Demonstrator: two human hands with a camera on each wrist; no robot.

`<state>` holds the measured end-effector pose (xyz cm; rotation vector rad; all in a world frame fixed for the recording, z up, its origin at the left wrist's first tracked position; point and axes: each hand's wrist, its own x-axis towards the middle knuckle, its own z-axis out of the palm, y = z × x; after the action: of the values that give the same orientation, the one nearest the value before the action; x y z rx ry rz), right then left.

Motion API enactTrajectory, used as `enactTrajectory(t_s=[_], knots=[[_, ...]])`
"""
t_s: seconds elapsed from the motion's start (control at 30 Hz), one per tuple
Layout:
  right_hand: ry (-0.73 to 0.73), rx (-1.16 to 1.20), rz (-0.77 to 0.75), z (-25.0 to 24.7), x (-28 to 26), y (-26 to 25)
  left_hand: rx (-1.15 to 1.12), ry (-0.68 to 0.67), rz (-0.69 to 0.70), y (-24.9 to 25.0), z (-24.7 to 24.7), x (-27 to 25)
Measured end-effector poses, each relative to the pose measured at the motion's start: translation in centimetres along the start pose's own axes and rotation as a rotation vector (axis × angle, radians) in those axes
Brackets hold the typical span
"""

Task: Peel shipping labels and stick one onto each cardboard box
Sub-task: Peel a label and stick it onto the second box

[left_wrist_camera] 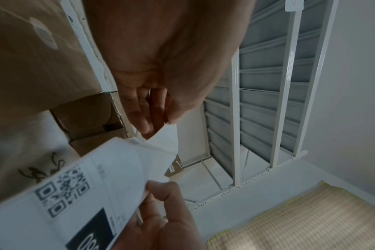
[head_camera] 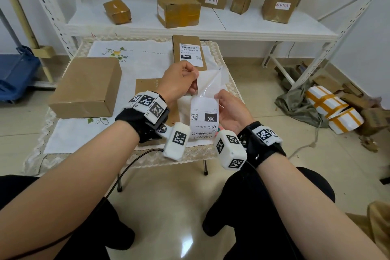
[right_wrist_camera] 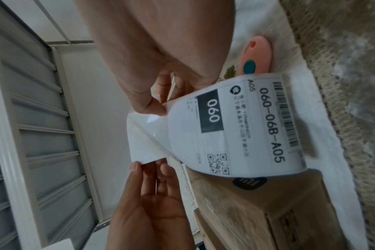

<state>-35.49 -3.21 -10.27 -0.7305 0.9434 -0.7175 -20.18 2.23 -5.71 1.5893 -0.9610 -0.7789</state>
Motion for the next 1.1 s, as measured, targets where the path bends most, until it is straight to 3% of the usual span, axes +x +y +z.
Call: enactTrajectory(t_s=[0.17, 1.1], knots=[[0.047, -0.002, 0.072, 0.1, -0.1, -0.3, 0.0, 0.028, -0.001, 0.4, -0.2, 0.2], [0.157, -0.081, 0.097, 0.1, -0.2, -1.2, -0.085, 0.207, -0.071, 0.7, -2.3, 1.2]])
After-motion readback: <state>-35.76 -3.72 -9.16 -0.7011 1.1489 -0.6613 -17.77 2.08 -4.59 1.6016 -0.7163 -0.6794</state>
